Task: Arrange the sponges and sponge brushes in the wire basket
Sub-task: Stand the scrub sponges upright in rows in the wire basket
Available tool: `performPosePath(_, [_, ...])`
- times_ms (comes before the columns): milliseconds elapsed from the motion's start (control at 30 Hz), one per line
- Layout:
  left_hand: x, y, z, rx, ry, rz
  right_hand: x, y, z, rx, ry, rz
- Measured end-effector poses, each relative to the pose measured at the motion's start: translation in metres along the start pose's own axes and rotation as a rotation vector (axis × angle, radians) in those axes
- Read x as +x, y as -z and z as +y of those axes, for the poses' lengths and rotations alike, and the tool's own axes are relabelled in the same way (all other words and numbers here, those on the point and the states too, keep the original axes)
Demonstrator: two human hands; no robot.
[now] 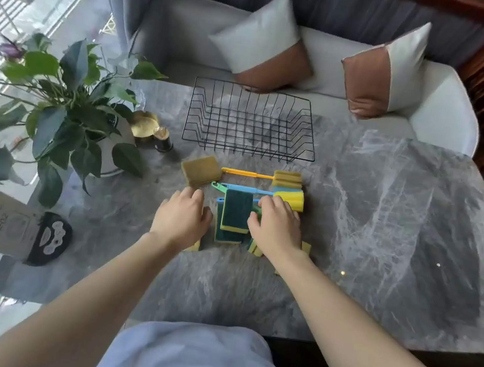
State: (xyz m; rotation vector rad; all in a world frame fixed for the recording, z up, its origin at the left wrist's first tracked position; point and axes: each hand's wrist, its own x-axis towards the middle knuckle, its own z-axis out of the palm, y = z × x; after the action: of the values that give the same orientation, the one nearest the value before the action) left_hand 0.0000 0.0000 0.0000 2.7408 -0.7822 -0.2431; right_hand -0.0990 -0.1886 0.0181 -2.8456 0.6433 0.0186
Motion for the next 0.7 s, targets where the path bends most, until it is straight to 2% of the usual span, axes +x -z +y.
performPosePath(233, [0.0,-0.028,0.002,0.011,0.075,-0.148,0.022,-0.025,-0.013,-0.026,0.005,-0.124])
performPosePath(467, [-0.007,-0.035,-0.025,-0.098,0.262,-0.095,0.033,-0.044,-0.011,-0.017,-0.022,-0.166])
performPosePath(700, [-0.013,-0.044,-0.031,-0.439,0.604,0.013,0.043,-0.051,-0.003,0.068,-0.088,-0.237])
